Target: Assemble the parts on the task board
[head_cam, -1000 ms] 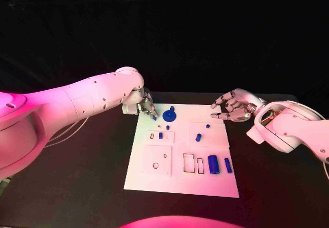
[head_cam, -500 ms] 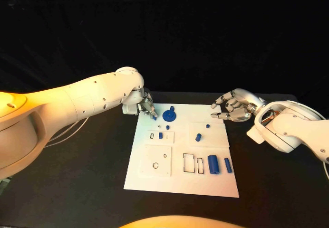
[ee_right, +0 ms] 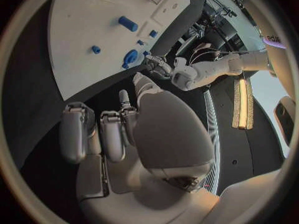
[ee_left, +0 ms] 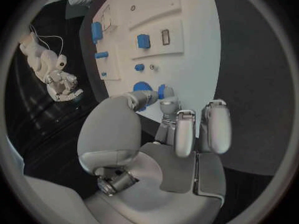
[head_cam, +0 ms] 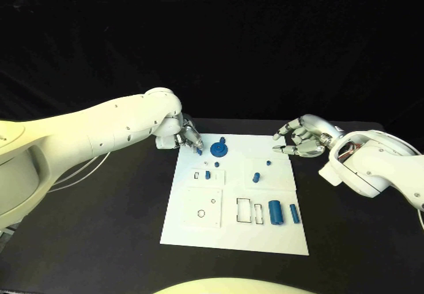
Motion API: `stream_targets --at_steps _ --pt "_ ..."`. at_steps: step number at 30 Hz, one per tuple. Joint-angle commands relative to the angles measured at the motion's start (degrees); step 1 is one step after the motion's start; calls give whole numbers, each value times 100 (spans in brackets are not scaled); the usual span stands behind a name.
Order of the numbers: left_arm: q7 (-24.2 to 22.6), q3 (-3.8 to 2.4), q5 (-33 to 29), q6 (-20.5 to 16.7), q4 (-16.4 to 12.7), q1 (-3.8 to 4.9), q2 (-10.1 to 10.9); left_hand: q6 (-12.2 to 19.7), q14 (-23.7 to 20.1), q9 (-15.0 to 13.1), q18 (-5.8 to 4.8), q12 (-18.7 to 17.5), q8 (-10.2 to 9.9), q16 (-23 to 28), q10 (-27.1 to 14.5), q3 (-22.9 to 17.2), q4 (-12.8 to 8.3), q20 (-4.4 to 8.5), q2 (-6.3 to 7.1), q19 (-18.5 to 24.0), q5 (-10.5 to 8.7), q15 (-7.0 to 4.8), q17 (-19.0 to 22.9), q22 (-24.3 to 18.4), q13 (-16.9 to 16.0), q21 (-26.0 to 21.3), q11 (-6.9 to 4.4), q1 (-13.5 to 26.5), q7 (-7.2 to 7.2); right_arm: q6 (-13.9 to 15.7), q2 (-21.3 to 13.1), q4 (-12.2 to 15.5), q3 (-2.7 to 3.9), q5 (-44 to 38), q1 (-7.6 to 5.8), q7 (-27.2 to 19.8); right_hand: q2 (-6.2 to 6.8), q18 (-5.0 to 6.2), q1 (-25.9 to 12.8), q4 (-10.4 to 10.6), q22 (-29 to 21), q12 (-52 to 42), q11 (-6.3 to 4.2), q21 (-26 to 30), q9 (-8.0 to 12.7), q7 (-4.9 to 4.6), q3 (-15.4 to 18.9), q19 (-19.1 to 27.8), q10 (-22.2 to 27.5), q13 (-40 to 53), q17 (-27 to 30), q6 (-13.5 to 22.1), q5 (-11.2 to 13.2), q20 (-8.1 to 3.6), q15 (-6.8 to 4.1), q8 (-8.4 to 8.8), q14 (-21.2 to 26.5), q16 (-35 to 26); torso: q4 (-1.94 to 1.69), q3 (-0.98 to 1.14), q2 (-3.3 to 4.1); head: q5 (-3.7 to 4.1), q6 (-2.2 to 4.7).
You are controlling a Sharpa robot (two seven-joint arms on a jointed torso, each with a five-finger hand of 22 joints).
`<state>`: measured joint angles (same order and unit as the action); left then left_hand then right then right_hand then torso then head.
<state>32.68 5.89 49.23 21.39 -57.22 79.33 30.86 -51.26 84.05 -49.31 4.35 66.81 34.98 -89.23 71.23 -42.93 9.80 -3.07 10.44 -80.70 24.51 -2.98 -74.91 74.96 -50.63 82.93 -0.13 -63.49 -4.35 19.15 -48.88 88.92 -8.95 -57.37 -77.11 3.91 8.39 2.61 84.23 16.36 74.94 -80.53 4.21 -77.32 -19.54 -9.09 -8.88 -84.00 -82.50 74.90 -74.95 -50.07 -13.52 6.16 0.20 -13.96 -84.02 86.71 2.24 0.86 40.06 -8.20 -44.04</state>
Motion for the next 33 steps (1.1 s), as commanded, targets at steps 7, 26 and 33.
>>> stream_targets --at_steps 7,26,33 --pt "-66 14 -258 -591 -711 3 418 -119 586 -8 -144 91 69 -63 140 -1188 -1232 14 -1 -110 142 -56 -1483 390 -102 84 -28 138 40 -63 -21 5 -2 -30 2 -19 18 38 -22 5 682 21 -4 27 -6 2 -27 -3 32 696 -793 26 -8 -33 -30 -37 -417 -20 -1 6 -6 -31 6" --pt "-253 64 1472 -2180 -2870 -381 1742 -233 595 8 -151 208 116 -77 298 -1342 -1343 51 80 -140 177 -98 -1509 430 -277 114 -77 258 92 -63 -111 30 -21 -30 4 -15 22 39 -18 2 678 21 -5 35 -6 2 -31 0 32 696 -787 27 -12 -34 -31 -40 -416 -23 -13 -9 -11 -64 -63" --pt "-327 60 1920 -2511 -3281 -609 2001 -253 594 15 -163 212 120 -76 317 -1381 -1354 60 92 -174 171 -108 -1507 476 -284 140 -86 274 100 -63 -127 29 -27 -30 17 -28 28 38 -10 -4 682 18 -6 32 -7 4 -40 -3 29 698 -787 27 -21 -34 -32 -47 -416 -24 -20 -16 -3 -85 -86"
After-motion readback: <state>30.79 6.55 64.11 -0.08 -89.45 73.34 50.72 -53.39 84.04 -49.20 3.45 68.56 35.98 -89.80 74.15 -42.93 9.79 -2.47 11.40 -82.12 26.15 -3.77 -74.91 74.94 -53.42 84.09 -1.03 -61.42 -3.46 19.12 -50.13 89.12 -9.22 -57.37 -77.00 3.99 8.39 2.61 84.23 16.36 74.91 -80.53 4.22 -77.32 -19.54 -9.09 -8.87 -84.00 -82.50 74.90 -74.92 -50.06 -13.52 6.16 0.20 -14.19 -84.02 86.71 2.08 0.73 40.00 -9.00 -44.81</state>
